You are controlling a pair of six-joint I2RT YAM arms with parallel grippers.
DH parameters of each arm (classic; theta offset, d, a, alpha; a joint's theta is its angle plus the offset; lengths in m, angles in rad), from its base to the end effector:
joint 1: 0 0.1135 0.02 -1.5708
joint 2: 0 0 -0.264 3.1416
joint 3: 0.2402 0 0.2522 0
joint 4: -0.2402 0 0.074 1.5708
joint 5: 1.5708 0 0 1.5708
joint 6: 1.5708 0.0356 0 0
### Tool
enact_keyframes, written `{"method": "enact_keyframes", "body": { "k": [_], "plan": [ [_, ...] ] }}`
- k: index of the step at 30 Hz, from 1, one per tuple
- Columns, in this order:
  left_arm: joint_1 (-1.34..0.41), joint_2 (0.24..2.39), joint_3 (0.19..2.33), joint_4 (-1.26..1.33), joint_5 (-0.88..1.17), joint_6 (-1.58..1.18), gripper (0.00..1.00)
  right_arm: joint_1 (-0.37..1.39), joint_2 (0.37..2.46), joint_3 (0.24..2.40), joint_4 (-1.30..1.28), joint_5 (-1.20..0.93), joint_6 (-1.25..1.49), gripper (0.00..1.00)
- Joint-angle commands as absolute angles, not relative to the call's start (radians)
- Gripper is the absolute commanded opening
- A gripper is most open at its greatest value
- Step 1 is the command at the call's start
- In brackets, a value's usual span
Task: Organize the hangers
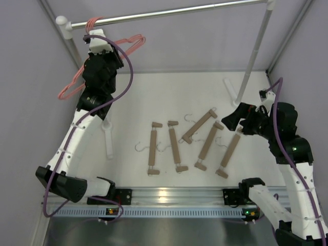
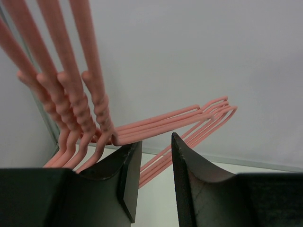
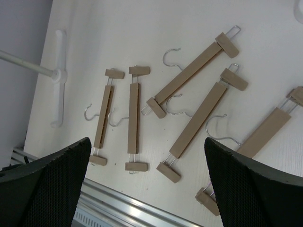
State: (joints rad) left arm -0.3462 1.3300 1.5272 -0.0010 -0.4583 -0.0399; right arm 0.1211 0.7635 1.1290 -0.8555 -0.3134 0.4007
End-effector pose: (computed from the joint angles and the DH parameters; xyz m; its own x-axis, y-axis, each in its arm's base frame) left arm 0.2776 -0.0834 0.4974 0.1874 -0.1056 -0.9766 -0.0965 0.9874 -0.1253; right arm 0.1295 0.0268 0.3889 -0.5803 0.3032 -0.7558 -0.1722 0.8614 0.4778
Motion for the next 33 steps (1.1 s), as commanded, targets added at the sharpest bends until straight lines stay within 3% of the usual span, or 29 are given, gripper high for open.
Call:
{"method": "enact_keyframes", "body": {
  "k": [1,10,14,19,25,27,33],
  "plan": [
    [-0.339,1.284,1.522,0.032,-0.365,-0.054,0.36,0.115,0.772,1.177,-0.790,-0.324,0.390,0.99],
    [-0.347,1.259,1.502,0.006,-0.180,-0.103,0.35,0.114,0.778,1.170,-0.790,-0.301,0.397,0.99],
    [-0.393,1.227,1.480,0.005,-0.184,-0.117,0.34,0.114,0.790,1.170,-0.779,-0.320,0.387,0.99],
    [-0.584,1.242,1.493,-0.032,-0.317,-0.014,0.34,0.182,0.856,1.144,-0.749,-0.319,0.388,0.99],
    [-0.730,1.244,1.422,-0.081,-0.413,-0.029,0.34,0.471,0.982,1.152,-0.707,0.009,0.477,0.99],
    [-0.771,1.244,1.385,-0.113,-0.443,-0.076,0.35,0.471,0.979,1.126,-0.687,0.050,0.509,0.99],
    [-0.787,1.233,1.218,-0.179,-0.249,-0.285,0.34,0.471,0.937,1.029,-0.704,0.184,0.560,0.99]
  ]
}}
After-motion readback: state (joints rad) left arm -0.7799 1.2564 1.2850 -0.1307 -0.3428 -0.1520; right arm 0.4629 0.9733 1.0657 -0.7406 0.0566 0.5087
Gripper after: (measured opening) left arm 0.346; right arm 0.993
